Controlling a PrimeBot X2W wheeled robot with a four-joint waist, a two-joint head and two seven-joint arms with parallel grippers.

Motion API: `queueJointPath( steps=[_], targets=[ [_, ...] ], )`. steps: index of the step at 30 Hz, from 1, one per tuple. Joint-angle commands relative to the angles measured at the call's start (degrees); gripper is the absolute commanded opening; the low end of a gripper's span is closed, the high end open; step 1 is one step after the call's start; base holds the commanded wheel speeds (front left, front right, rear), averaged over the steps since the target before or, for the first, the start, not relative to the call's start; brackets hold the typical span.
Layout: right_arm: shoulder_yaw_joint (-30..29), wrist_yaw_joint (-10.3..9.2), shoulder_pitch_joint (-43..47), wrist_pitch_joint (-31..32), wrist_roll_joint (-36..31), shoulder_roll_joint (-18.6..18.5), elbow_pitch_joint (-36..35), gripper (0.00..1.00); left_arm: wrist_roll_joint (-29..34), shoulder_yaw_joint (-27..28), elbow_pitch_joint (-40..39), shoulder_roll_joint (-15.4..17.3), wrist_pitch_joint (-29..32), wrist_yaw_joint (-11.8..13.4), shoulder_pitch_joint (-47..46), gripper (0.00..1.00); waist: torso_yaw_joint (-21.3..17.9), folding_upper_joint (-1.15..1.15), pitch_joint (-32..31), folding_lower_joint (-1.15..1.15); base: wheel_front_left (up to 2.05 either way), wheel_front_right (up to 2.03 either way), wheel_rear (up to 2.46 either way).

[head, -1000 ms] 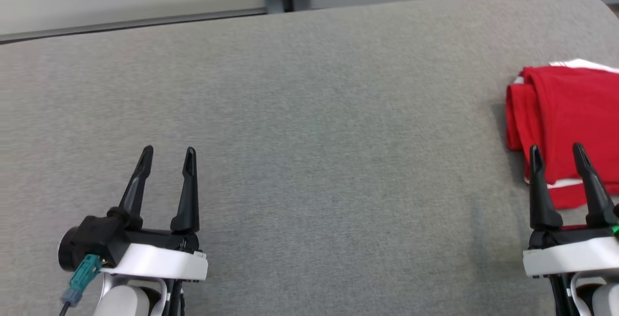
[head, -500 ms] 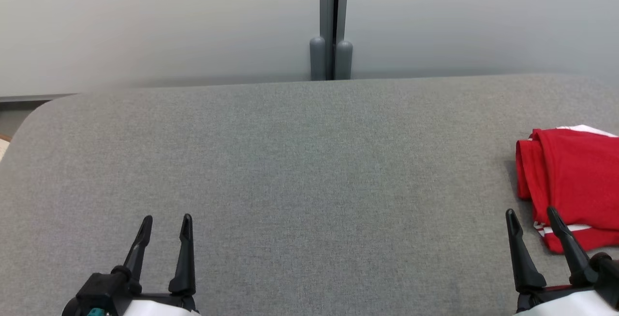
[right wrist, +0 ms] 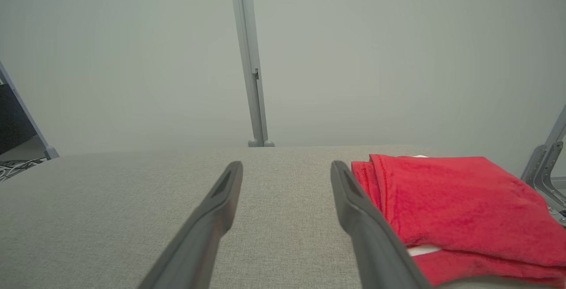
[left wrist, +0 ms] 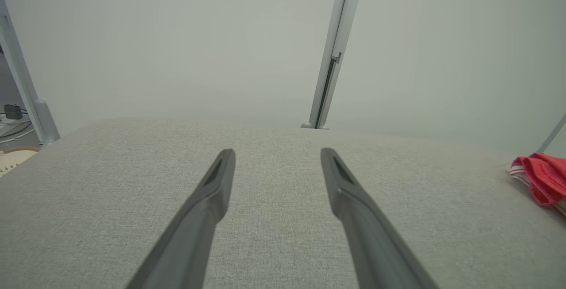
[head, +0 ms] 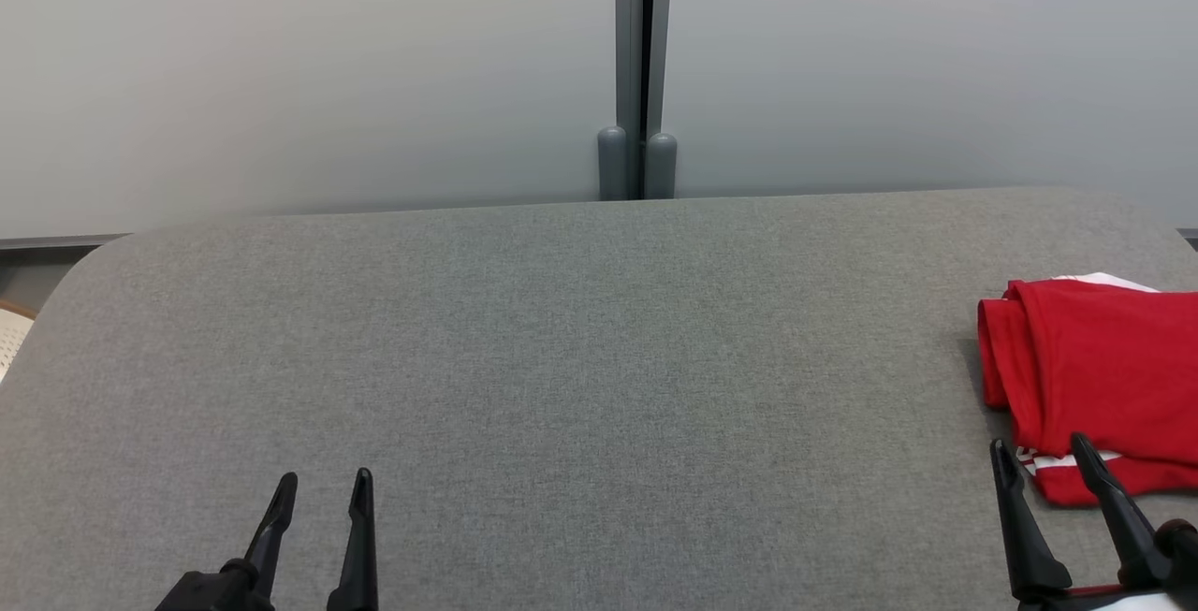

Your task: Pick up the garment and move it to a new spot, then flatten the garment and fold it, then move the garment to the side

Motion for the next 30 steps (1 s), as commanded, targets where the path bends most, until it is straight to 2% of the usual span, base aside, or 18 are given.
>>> queueJointPath(
  steps=[1, 14, 27, 28, 30],
  targets=[
    [0.0, -0.03, 0.5, 0.0, 0.0, -0.3, -0.2, 1.00, -0.2, 0.1, 0.1, 0.5, 0.1, 0.2, 0.0, 1.00, -0.1, 0.00, 0.0, 0.00, 0.00, 0.00, 0.00],
    [0.1, -0.03, -0.1, 0.0, 0.5, -0.4, -0.5, 1.00, -0.4, -0.2, 1.1, 0.8, -0.2, 0.5, -1.1, 1.00, -0.3, 0.00, 0.4, 0.00, 0.00, 0.00, 0.00],
    [-0.5, -0.03, -0.1, -0.6, 0.6, -0.3, -0.5, 1.00, -0.6, -1.0, 1.0, 1.3, -0.5, -0.3, -2.0, 1.00, -0.3, 0.00, 1.2, 0.00, 0.00, 0.00, 0.00],
    [-0.5, 0.00, -0.1, -0.4, 0.6, -0.2, -0.4, 0.00, -0.6, -1.1, 1.1, 1.1, -0.3, -0.1, -1.2, 0.00, -0.3, 0.00, 1.2, 0.00, 0.00, 0.00, 0.00],
    [-0.3, 0.00, 0.0, -0.4, 0.7, 0.3, 0.5, 0.00, -0.6, -1.3, 2.0, 0.8, -0.1, -0.1, -0.8, 0.00, -0.3, 0.00, 1.2, 0.00, 0.00, 0.00, 0.00]
  ],
)
